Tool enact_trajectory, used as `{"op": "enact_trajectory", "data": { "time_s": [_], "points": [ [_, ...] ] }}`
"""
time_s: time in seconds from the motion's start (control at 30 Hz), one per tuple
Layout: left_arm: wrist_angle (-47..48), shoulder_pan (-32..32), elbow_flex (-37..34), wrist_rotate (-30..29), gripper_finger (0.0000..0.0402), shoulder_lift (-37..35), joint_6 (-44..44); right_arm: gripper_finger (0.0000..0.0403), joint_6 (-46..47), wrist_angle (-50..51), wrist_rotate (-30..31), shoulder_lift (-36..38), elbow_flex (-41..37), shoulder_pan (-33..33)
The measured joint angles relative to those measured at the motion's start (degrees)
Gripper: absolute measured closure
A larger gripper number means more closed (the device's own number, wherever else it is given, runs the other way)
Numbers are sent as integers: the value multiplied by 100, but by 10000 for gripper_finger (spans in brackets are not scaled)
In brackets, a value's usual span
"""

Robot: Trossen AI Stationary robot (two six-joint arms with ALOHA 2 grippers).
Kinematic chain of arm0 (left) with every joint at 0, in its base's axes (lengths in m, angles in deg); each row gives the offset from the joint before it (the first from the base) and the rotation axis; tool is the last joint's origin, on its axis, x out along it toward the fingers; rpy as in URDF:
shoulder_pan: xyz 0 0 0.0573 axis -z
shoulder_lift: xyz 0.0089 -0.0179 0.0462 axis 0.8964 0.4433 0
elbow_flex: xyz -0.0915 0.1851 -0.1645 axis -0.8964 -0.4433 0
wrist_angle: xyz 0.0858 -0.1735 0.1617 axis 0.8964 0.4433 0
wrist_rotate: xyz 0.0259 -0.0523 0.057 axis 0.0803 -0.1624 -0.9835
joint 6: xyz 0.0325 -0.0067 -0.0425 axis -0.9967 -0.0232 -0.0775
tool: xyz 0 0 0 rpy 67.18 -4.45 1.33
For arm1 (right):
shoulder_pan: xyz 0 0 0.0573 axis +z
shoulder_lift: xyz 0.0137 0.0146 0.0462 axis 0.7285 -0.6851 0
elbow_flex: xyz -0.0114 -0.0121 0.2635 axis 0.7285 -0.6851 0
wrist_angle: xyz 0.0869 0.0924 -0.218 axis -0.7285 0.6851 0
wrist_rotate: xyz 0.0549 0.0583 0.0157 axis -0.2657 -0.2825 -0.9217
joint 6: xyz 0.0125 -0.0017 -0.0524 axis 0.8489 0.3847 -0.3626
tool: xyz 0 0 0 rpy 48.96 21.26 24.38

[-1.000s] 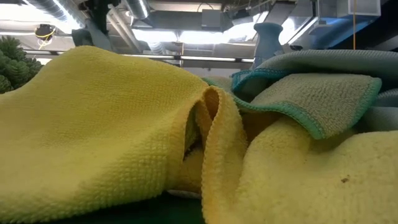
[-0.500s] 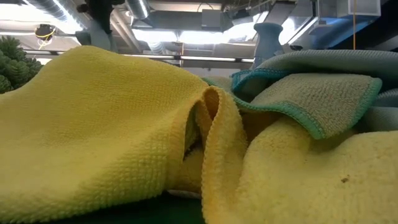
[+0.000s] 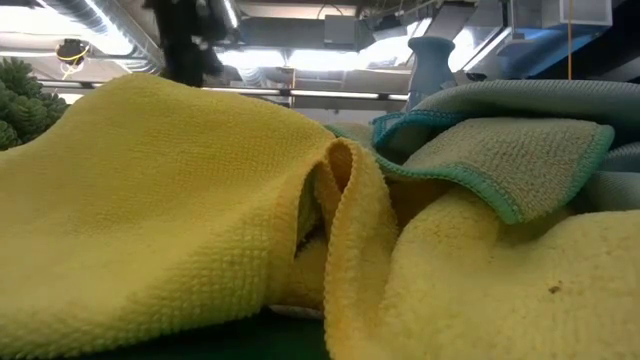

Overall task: Sort microfiber towel by color & place in baskets
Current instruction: Put the light blue microfiber towel into the gold wire basket

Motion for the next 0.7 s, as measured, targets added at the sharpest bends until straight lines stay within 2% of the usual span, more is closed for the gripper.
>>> {"op": "enact_trajectory", "data": {
  "time_s": [0.2, 0.37, 0.7],
  "points": [
    [-650, -4, -1214, 201, 401, 0, -166, 192, -1, 0, 0, 0, 0, -1],
    [-976, -4, -1880, 200, 398, 0, -306, 192, -1, 0, 0, 0, 0, -2],
    [-1191, -11, -2068, -111, 332, 0, -125, 192, 9, -38, -111, 0, 0, -2]
  ]
}}
